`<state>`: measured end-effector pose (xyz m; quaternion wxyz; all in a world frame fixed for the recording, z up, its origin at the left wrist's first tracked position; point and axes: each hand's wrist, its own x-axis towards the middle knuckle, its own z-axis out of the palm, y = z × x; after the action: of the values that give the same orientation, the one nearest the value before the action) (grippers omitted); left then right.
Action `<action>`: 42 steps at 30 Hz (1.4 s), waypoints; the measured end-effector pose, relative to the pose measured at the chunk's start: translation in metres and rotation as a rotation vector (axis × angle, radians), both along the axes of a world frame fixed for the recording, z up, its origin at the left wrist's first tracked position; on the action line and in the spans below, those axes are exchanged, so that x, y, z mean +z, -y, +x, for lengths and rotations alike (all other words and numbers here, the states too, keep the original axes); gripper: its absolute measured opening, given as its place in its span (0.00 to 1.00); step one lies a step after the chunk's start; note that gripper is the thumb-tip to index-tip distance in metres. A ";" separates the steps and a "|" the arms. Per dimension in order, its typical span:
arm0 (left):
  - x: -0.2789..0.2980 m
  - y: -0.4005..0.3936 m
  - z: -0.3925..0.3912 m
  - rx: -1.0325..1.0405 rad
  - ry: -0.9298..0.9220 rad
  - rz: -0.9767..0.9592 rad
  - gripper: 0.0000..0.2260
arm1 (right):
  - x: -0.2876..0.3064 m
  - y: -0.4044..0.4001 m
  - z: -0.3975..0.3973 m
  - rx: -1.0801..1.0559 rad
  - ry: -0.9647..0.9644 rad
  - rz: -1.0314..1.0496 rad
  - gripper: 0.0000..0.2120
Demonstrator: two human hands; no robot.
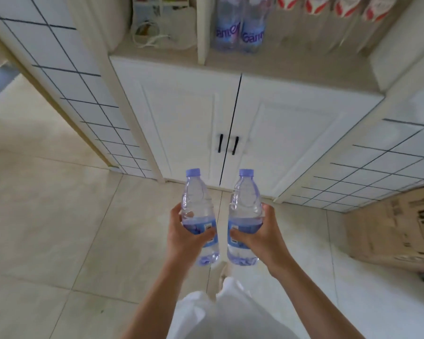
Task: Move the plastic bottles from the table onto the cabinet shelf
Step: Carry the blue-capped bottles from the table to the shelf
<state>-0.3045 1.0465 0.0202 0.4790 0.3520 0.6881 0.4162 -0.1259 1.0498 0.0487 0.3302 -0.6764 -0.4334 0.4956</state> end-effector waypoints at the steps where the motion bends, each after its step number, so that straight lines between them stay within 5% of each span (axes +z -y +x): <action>1: 0.003 -0.014 0.013 0.000 0.005 0.003 0.36 | 0.003 -0.013 0.011 -0.003 0.000 0.009 0.37; 17: 0.053 -0.235 0.092 -0.119 -0.027 0.184 0.36 | 0.049 -0.220 0.084 -0.124 -0.013 0.169 0.41; 27: 0.103 -0.378 0.123 -0.239 -0.104 0.455 0.36 | 0.094 -0.358 0.104 -0.221 0.054 0.449 0.37; 34: 0.117 -0.437 0.171 -0.128 -0.111 0.602 0.39 | 0.112 -0.424 0.129 -0.273 0.143 0.711 0.38; 42: 0.096 -0.461 0.208 0.025 -0.097 0.649 0.41 | 0.082 -0.448 0.159 -0.258 0.214 0.769 0.39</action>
<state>-0.0962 1.5070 0.1159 0.3035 0.4973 0.5458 0.6022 0.0330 1.4981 0.1312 0.5711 -0.6002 -0.5306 0.1791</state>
